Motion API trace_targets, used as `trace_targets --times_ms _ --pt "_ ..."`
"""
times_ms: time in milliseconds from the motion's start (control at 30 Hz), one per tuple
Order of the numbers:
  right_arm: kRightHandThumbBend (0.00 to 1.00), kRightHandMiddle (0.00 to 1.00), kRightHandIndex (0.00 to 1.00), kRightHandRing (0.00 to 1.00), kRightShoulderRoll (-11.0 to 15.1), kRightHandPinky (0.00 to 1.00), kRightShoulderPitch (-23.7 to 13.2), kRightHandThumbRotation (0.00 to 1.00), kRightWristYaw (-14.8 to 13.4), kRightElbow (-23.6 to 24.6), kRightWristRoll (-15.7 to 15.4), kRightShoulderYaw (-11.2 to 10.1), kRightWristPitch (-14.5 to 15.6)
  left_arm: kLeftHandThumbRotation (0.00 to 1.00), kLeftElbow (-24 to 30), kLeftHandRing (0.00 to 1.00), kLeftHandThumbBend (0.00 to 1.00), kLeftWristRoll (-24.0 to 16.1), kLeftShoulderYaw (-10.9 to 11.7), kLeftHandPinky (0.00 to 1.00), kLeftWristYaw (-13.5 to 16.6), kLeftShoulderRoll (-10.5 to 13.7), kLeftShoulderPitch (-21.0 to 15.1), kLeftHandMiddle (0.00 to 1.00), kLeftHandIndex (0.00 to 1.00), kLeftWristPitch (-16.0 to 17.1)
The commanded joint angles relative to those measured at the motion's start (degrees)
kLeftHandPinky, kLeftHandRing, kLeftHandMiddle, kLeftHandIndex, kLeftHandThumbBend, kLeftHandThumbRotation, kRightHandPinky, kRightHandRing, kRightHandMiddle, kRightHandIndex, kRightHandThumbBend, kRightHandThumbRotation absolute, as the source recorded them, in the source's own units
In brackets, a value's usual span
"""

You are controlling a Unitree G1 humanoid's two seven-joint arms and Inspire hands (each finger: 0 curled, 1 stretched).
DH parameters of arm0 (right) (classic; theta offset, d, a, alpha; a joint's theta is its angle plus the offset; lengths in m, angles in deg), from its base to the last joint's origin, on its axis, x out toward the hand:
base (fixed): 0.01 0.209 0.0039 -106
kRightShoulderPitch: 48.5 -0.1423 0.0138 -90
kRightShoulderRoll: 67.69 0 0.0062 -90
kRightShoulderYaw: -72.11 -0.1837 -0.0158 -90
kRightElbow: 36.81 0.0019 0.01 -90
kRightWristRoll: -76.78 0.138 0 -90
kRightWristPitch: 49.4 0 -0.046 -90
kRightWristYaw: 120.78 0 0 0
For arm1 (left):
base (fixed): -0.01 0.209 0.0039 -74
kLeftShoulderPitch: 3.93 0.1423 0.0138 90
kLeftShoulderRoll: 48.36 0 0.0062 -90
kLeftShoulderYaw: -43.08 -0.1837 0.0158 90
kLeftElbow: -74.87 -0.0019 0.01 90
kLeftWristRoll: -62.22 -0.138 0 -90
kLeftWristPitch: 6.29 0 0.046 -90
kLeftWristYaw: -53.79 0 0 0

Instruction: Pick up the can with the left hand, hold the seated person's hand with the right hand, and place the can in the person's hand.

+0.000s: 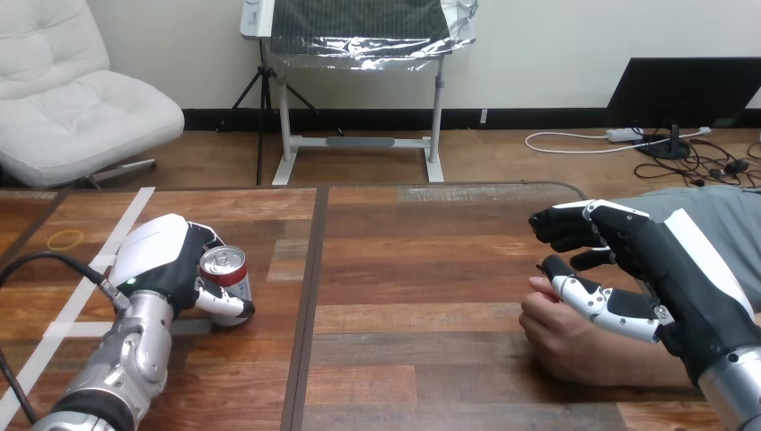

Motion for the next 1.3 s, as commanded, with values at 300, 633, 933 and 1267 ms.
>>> trace_targets --times_ms 300,633,933,1267 --pt "0.35 0.74 0.7 0.76 0.6 0.72 -2.4 0.0 -0.2 2.2 0.2 -0.7 -0.1 0.0 0.6 0.45 0.7 0.7 0.8 0.38 0.6 -0.1 -1.2 0.52 0.54 1.1" --pt "0.35 0.73 0.7 0.75 0.8 0.72 -2.4 0.0 -0.3 2.2 -0.4 -0.7 -0.2 0.0 0.8 0.44 0.71 0.4 0.6 0.38 1.9 -0.1 -0.8 0.51 0.53 2.4" --pt "0.36 0.72 0.7 0.72 0.9 0.67 -2.6 0.0 -0.3 2.3 -0.6 -0.7 0.1 0.0 0.7 0.44 0.7 0.9 1.0 0.38 1.7 -0.3 -0.7 0.52 0.53 2.8" --pt "0.35 0.72 0.7 0.72 0.7 0.66 -2.7 0.0 -0.4 1.7 -0.5 -0.7 -0.9 0.0 0.8 0.45 0.69 1.0 1.3 0.39 2.2 -0.3 -0.2 0.52 0.54 4.3"
